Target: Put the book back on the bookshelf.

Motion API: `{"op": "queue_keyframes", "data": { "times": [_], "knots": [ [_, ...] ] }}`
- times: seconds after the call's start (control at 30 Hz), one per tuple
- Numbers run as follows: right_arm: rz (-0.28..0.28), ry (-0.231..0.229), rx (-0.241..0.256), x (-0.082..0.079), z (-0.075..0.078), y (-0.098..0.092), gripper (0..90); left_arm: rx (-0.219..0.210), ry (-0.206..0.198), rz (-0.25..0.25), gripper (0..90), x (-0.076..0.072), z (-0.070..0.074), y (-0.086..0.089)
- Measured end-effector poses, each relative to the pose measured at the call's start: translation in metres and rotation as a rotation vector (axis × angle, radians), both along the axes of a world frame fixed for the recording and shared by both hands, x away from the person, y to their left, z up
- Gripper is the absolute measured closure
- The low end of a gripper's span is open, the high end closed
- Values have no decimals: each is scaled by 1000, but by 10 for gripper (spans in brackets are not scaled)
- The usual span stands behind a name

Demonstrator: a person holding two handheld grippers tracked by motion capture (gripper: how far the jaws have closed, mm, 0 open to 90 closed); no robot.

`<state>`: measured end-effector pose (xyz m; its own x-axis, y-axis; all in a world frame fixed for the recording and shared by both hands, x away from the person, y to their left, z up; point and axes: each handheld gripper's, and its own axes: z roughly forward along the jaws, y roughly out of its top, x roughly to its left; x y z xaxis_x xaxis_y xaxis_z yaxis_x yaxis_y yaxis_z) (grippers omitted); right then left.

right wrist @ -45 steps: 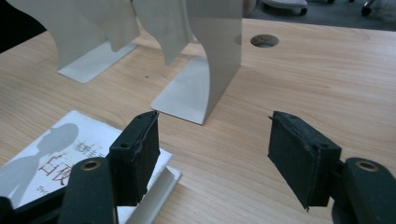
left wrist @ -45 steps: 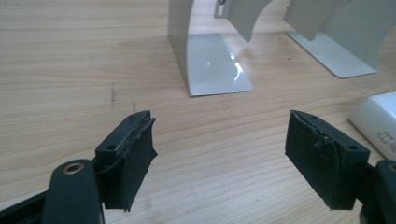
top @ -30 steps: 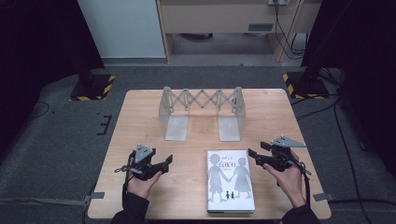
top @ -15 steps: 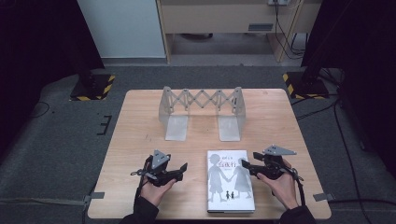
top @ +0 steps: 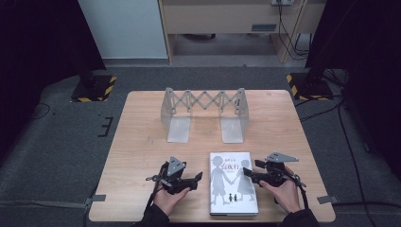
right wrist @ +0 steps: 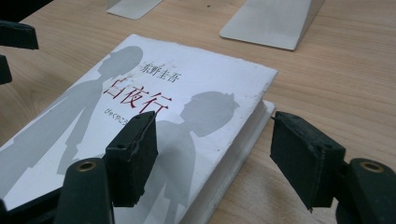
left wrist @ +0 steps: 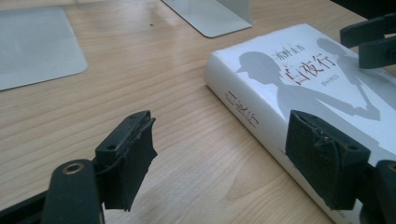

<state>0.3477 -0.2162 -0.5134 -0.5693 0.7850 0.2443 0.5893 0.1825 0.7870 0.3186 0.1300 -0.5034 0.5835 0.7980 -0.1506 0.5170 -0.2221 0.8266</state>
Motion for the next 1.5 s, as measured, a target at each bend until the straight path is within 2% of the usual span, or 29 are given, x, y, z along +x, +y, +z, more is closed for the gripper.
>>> {"op": "queue_keyframes", "data": {
  "times": [0.27, 0.4, 0.57, 0.9, 1.23, 1.5],
  "knots": [
    [11, 25, 22, -1, -4, 5, 294, -18, 38, -57, 233, -3, -7, -18],
    [13, 39, 39, -1, -6, 7, 287, -21, 44, -76, 236, -3, -9, -24],
    [22, 51, 54, 0, -7, 8, 278, -2, 55, -108, 251, -4, -12, -33],
    [19, 70, 84, 2, -11, 14, 251, -28, 61, -134, 287, -1, -14, -41],
    [13, 75, 78, 3, -10, 16, 243, -39, 84, -162, 307, 4, -14, -43],
    [-16, 65, 75, 4, -11, 22, 242, -71, 94, -180, 354, 8, -16, -47]
  ]
}}
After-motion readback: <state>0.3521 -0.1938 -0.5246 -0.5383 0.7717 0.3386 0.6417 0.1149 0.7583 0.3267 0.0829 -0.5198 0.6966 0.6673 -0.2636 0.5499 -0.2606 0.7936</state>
